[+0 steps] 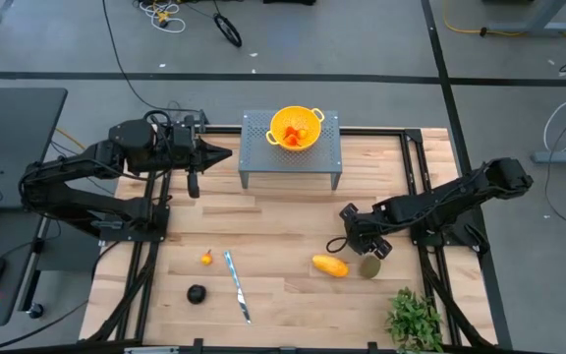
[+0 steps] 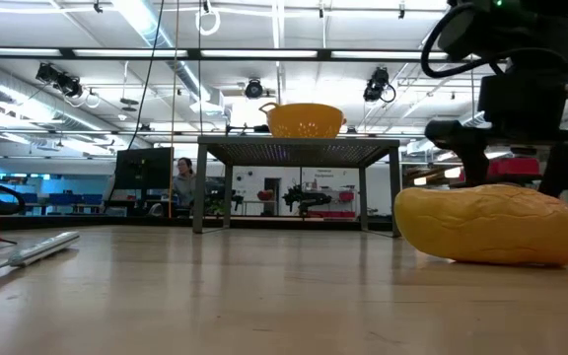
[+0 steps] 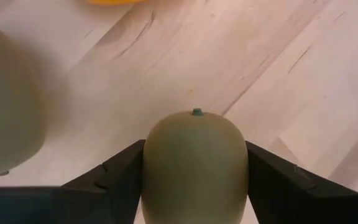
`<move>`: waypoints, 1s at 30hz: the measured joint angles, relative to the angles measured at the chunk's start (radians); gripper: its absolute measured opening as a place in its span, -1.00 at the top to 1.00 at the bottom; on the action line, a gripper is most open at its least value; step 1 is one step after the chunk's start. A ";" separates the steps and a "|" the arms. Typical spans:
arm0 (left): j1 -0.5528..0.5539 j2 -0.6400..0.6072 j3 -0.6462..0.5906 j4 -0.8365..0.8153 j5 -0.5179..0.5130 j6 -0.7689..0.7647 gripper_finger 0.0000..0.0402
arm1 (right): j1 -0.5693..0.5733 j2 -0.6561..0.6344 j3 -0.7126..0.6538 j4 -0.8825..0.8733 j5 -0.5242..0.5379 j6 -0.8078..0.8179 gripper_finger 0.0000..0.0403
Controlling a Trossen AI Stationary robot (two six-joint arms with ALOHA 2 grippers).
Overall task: Pick & Place Fruit
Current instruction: Put the kiwi into the colander bowl on the shelf
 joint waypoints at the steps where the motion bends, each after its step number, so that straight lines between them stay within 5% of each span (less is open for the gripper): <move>1: 0.000 0.000 0.000 0.000 0.000 0.000 0.99 | 0.000 0.000 0.000 0.000 0.000 0.000 -0.22; 23: 0.000 0.000 0.000 0.000 0.019 0.031 0.99 | 0.000 -0.014 0.000 0.009 0.020 0.023 -0.22; 30: 0.000 0.000 0.000 0.001 0.019 0.027 1.00 | 0.000 -0.095 0.001 0.052 0.107 0.038 -0.22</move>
